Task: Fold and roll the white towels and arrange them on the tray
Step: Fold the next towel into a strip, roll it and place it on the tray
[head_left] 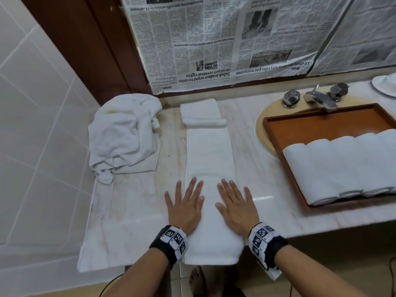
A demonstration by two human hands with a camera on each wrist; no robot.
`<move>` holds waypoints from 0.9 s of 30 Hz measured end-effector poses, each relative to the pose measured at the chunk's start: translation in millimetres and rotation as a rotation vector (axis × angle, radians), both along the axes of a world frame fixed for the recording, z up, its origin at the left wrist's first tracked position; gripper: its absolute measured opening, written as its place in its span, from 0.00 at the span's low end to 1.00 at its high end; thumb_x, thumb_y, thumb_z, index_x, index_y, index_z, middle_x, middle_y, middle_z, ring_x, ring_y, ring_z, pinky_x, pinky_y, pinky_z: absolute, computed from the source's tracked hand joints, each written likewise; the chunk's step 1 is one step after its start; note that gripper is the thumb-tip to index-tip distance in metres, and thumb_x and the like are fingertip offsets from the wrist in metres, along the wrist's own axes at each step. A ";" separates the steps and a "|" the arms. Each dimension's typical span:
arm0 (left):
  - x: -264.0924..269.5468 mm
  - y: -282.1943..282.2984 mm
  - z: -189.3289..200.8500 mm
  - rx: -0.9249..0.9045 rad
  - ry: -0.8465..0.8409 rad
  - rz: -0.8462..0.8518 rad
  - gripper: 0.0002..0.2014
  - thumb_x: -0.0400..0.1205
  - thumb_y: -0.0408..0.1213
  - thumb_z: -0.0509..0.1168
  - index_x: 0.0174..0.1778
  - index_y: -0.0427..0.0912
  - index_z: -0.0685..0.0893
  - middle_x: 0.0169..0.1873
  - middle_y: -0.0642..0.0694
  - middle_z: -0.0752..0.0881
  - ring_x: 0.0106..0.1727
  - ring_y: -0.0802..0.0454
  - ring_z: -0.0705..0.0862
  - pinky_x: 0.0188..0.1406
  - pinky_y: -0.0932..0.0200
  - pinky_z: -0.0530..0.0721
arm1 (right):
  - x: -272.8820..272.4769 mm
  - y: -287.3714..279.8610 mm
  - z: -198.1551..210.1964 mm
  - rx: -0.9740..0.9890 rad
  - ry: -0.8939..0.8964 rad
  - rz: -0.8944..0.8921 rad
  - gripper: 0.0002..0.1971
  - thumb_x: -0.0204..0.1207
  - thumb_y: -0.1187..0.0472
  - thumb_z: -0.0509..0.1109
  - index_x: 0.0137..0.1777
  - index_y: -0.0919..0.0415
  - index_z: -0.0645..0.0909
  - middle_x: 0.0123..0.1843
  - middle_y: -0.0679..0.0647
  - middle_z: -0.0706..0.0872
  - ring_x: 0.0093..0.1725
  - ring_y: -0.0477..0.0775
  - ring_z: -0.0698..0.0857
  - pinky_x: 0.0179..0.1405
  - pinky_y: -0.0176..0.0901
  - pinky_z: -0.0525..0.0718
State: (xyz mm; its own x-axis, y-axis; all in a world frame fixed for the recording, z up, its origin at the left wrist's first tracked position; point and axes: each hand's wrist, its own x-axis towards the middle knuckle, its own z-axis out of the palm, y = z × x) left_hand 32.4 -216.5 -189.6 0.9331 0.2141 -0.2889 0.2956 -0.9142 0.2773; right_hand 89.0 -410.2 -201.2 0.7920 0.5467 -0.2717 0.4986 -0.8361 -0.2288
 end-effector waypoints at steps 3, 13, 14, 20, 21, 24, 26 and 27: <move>18.4 -2.0 3.6 0.009 0.030 0.052 0.26 0.90 0.56 0.34 0.83 0.70 0.33 0.83 0.70 0.32 0.86 0.46 0.31 0.79 0.28 0.28 | 29.1 -5.1 5.0 -0.019 0.008 0.018 0.37 0.78 0.36 0.21 0.87 0.48 0.35 0.86 0.40 0.32 0.86 0.45 0.35 0.82 0.59 0.32; 62.6 -15.7 12.6 -0.090 0.041 0.194 0.26 0.91 0.52 0.40 0.87 0.62 0.44 0.86 0.66 0.42 0.88 0.44 0.39 0.81 0.27 0.36 | 94.4 -5.4 25.9 -0.060 0.042 -0.011 0.28 0.90 0.48 0.42 0.88 0.53 0.44 0.89 0.44 0.41 0.87 0.50 0.42 0.85 0.61 0.44; 56.7 -14.5 13.9 -0.130 -0.010 0.191 0.26 0.91 0.50 0.43 0.88 0.59 0.50 0.87 0.63 0.48 0.88 0.44 0.45 0.83 0.29 0.42 | 88.9 -12.2 25.6 0.009 0.027 -0.036 0.28 0.89 0.48 0.43 0.88 0.54 0.49 0.89 0.46 0.46 0.88 0.52 0.47 0.84 0.60 0.48; -36.0 -7.4 9.8 -0.387 -0.341 -0.123 0.20 0.83 0.48 0.61 0.70 0.52 0.81 0.68 0.55 0.79 0.66 0.55 0.76 0.69 0.53 0.76 | -3.1 -74.0 30.5 0.405 -0.013 0.039 0.25 0.82 0.43 0.55 0.70 0.55 0.79 0.69 0.52 0.79 0.67 0.53 0.78 0.67 0.47 0.76; -51.0 -7.6 8.9 -0.392 -0.321 -0.180 0.18 0.83 0.50 0.63 0.68 0.54 0.82 0.65 0.58 0.79 0.64 0.58 0.77 0.67 0.56 0.76 | -18.8 -80.9 30.4 0.411 0.014 0.096 0.23 0.82 0.43 0.57 0.69 0.54 0.80 0.67 0.50 0.79 0.64 0.50 0.78 0.66 0.44 0.78; -77.3 -6.1 2.5 -0.346 -0.275 -0.281 0.17 0.81 0.56 0.67 0.63 0.57 0.84 0.59 0.60 0.80 0.60 0.59 0.77 0.61 0.55 0.79 | -40.2 -92.9 22.1 0.384 0.002 0.221 0.17 0.80 0.45 0.64 0.63 0.52 0.82 0.61 0.46 0.79 0.57 0.45 0.79 0.56 0.43 0.84; -84.2 -6.1 1.0 -0.267 -0.265 -0.309 0.20 0.79 0.60 0.67 0.64 0.57 0.83 0.59 0.58 0.79 0.58 0.59 0.76 0.57 0.53 0.81 | -40.9 -94.7 20.4 0.373 -0.037 0.256 0.18 0.77 0.45 0.67 0.61 0.53 0.82 0.59 0.48 0.80 0.54 0.48 0.80 0.51 0.42 0.85; -85.9 -7.2 1.1 -0.227 -0.257 -0.322 0.22 0.78 0.63 0.67 0.64 0.57 0.82 0.60 0.58 0.79 0.58 0.58 0.76 0.55 0.54 0.81 | -40.1 -95.1 20.5 0.359 -0.060 0.278 0.19 0.75 0.45 0.69 0.60 0.54 0.82 0.59 0.48 0.80 0.53 0.48 0.81 0.49 0.41 0.85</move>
State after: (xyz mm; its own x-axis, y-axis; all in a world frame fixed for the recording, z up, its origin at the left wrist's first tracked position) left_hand -53.5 -223.6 -188.5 0.9891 -0.1400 -0.0454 -0.0978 -0.8558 0.5080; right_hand 48.9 -505.3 -180.7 0.6104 0.7920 0.0162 0.7143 -0.5414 -0.4435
